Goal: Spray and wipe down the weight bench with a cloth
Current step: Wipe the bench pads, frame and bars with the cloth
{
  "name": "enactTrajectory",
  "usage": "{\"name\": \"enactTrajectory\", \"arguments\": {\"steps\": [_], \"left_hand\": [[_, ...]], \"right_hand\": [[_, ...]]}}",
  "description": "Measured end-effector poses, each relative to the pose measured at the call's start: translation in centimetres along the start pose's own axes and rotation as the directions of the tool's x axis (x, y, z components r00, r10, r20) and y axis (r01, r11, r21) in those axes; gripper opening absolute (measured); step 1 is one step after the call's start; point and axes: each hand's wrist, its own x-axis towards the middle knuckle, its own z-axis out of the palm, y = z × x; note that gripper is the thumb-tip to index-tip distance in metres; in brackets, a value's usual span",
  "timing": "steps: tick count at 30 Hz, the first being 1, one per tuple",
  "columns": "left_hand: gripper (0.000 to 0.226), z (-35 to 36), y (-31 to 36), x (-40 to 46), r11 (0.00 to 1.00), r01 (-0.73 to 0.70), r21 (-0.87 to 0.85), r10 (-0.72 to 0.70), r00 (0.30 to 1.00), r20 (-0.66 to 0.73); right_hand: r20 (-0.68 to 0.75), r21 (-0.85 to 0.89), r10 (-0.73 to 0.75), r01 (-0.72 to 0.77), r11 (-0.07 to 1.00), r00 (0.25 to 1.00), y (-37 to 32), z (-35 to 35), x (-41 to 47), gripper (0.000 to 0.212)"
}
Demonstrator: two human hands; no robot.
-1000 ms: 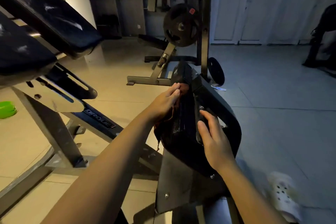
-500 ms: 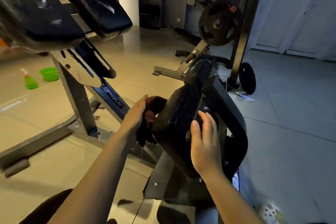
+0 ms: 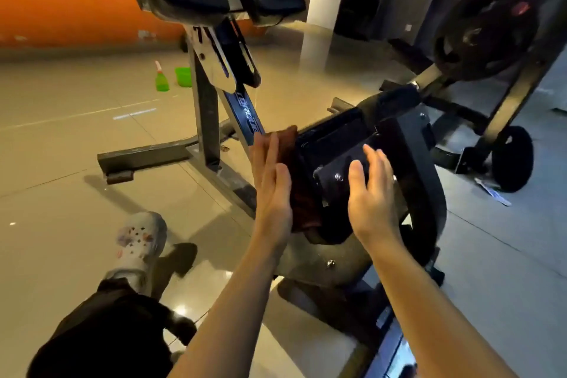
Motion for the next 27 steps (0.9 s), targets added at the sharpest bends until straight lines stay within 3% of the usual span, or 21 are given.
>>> {"name": "enactTrajectory", "arguments": {"steps": [4,6,9,12,19,24,27], "left_hand": [[0.042,2.2,-1.2,-1.7,0.981,-0.084,0.175,0.110,0.983,-0.145],[0.042,2.5,-2.3,-3.6,0.974,-0.097,0.206,0.128,0.981,-0.144],[0.046,3.2,-4.9,-7.2,0.951,-0.109,0.288,0.144,0.984,-0.106],[0.054,3.6,-7.1,-8.9,0.933,-0.099,0.346,0.143,0.984,-0.104],[0.055,5.3,-7.7,-8.7,0.937,-0.150,0.316,0.216,0.959,-0.185],[0.067,5.0,-6.0,-5.0,0.944,-0.179,0.279,0.248,0.939,-0.237],[0.061,4.7,-3.9,-1.8,0.928,-0.236,0.288,0.315,0.911,-0.267]], "right_hand": [[0.118,-0.139,-0.173,0.189,0.972,0.978,-0.8,-1.4,2.7,0.050],[0.190,-0.224,-0.263,0.303,0.926,0.946,-0.7,-0.5,3.8,0.050],[0.189,-0.185,-0.373,0.406,0.895,0.908,0.3,1.8,4.1,0.052],[0.086,-0.119,-0.412,0.420,0.900,0.907,1.4,2.9,4.0,0.058],[0.032,-0.106,-0.421,0.422,0.900,0.906,1.9,3.2,4.1,0.053],[0.020,-0.122,-0.433,0.432,0.894,0.901,1.9,3.3,4.3,0.052],[0.013,-0.131,-0.446,0.444,0.886,0.895,2.1,3.3,4.4,0.052]]}}
